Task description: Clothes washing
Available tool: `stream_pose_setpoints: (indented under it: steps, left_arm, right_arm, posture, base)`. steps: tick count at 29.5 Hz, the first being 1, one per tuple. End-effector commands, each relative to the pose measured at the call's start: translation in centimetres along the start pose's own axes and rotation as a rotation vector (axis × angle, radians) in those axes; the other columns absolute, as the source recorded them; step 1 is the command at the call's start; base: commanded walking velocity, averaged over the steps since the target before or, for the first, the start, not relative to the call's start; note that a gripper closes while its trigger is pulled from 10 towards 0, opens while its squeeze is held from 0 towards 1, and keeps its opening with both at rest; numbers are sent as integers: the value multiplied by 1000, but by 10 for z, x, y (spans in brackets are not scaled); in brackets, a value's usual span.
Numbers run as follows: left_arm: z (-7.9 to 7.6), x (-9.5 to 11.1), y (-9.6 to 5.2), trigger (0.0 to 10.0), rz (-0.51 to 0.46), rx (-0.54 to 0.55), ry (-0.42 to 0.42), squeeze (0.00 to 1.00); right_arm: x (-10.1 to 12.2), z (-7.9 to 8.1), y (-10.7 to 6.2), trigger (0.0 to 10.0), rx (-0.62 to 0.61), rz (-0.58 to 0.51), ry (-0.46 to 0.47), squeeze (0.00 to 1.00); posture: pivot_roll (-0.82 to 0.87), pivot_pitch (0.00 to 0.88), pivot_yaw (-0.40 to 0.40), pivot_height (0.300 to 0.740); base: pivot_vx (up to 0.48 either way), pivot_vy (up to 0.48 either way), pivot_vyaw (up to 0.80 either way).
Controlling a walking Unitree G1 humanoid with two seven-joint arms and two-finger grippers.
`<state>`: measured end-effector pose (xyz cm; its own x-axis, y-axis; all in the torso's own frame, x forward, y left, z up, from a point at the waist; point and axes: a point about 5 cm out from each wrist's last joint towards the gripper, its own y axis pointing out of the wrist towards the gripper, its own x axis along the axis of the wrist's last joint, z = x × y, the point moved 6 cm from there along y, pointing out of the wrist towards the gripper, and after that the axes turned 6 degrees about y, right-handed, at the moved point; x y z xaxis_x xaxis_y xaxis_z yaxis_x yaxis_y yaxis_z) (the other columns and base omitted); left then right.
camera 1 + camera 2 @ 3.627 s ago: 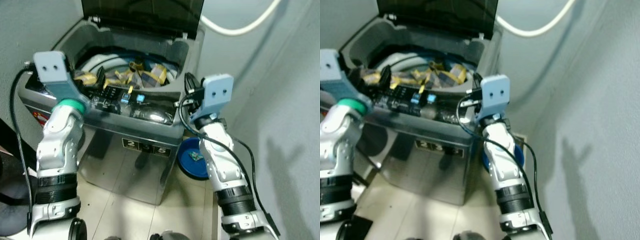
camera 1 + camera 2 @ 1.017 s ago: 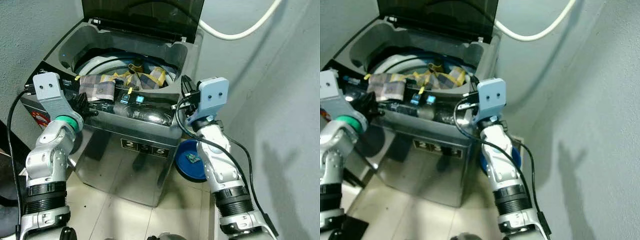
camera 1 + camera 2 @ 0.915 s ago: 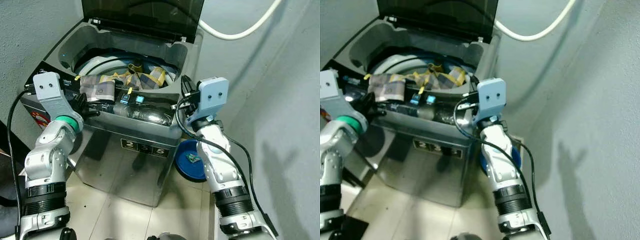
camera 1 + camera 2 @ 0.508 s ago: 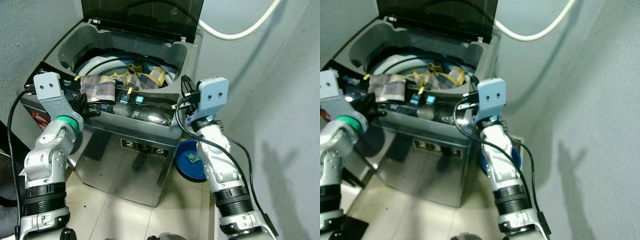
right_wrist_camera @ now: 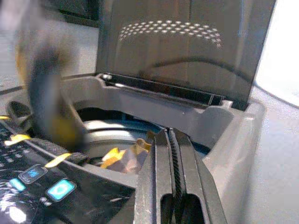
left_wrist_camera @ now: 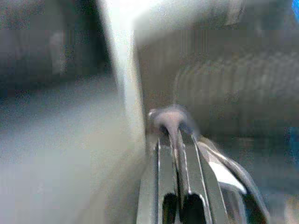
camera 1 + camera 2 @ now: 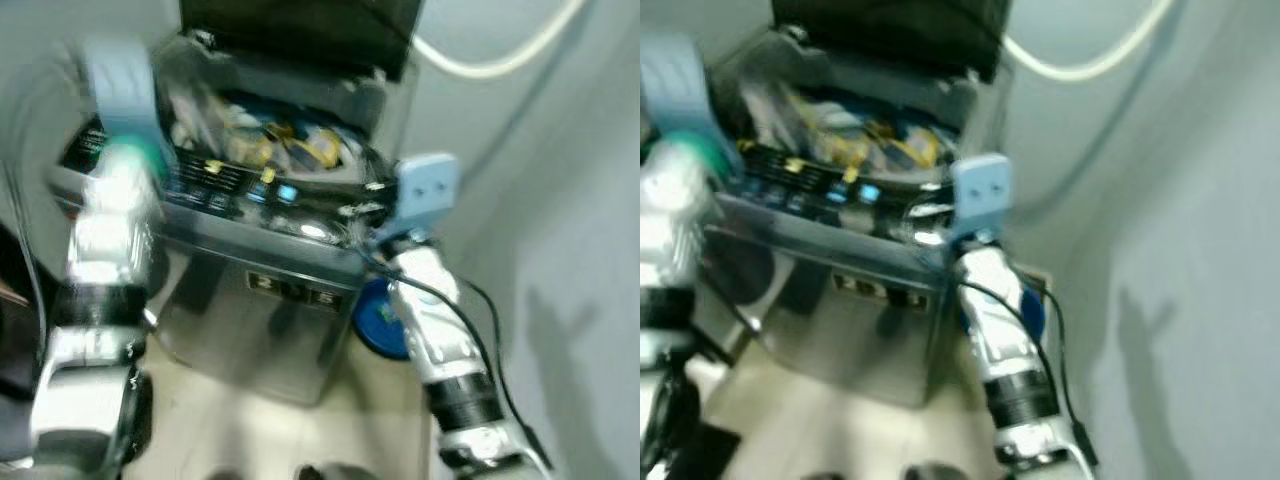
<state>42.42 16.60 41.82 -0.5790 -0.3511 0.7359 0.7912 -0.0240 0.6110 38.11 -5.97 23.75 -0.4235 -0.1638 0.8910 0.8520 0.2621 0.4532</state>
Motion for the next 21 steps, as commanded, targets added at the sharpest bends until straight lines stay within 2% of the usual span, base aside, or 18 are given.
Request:
stream_pose_setpoints:
  steps: [1,2,4,5,6,8,9,10,11,13,14,15,16,17,18,19,21]
  left_arm:
    - [-31,19,6,10000,-106,-97,98,0]
    - [-40,34,5,10000,-156,-132,102,0]
    - [-40,34,5,10000,-156,-132,102,0]
    - [-45,38,-2,10000,-169,-156,91,0]
    - [-43,28,-14,10000,-134,-171,66,0]
    - [-43,28,-14,10000,-134,-171,66,0]
    - [-38,16,-21,10000,-87,-165,35,0]
    - [-38,16,-21,10000,-87,-165,35,0]
    - [-33,-2,-25,10000,2,-166,-28,0]
    - [-33,-2,-25,10000,2,-166,-28,0]
    - [-30,-20,-25,10000,78,-164,-63,0]
    - [-30,-20,-25,10000,78,-164,-63,0]
    - [-22,-43,-23,10000,175,-126,-110,0]
    - [-13,-82,-21,10000,352,-50,-213,8]
    - [-13,-82,-21,10000,352,-50,-213,8]
    - [-13,-93,-23,10000,398,-41,-259,871]
    - [-14,-97,-24,10000,413,-43,-281,871]
  right_arm:
    - [2,-12,-7,10000,-52,-3,-7,0]
    - [2,-14,-9,10000,-61,-2,-9,0]
    - [2,-14,-9,10000,-61,-2,-9,0]
    - [1,-16,-11,10000,-66,0,-11,0]
    - [1,-16,-9,10000,-63,-2,-8,0]
    - [1,-16,-9,10000,-63,-2,-8,0]
    - [2,-14,-6,10000,-56,-4,-4,0]
    - [2,-14,-6,10000,-56,-4,-4,0]
    - [2,-13,-5,10000,-50,-7,-2,0]
    - [2,-13,-5,10000,-50,-7,-2,0]
    - [2,-12,-3,10000,-46,-8,-1,0]
    - [2,-12,-3,10000,-46,-8,-1,0]
    - [3,-12,-3,10000,-45,-12,-3,0]
    - [5,-16,-4,10000,-55,-17,-12,0]
    - [5,-16,-4,10000,-55,-17,-12,0]
    - [6,-18,-4,10000,-62,-18,-17,0]
    - [6,-20,-5,10000,-67,-17,-20,0]
  posture:
    - [-30,44,56,740]
    - [0,39,42,740]
    - [0,39,42,740]
    - [0,39,42,740]
    - [24,29,33,740]
    - [24,29,33,740]
    - [28,27,32,740]
    - [28,27,32,740]
    - [30,23,30,740]
    - [30,23,30,740]
    - [28,19,31,740]
    - [28,19,31,740]
    - [18,13,34,740]
    - [12,9,36,740]
    - [12,9,36,740]
    - [9,6,38,740]
    - [9,6,38,740]
  base:
    - [0,0,0]
    - [0,0,0]
    - [0,0,0]
    - [0,0,0]
    - [0,0,0]
    - [0,0,0]
    - [0,0,0]
    - [0,0,0]
    - [0,0,0]
    - [0,0,0]
    - [0,0,0]
    - [0,0,0]
    - [0,0,0]
    - [0,0,0]
    - [0,0,0]
    - [0,0,0]
    - [0,0,0]
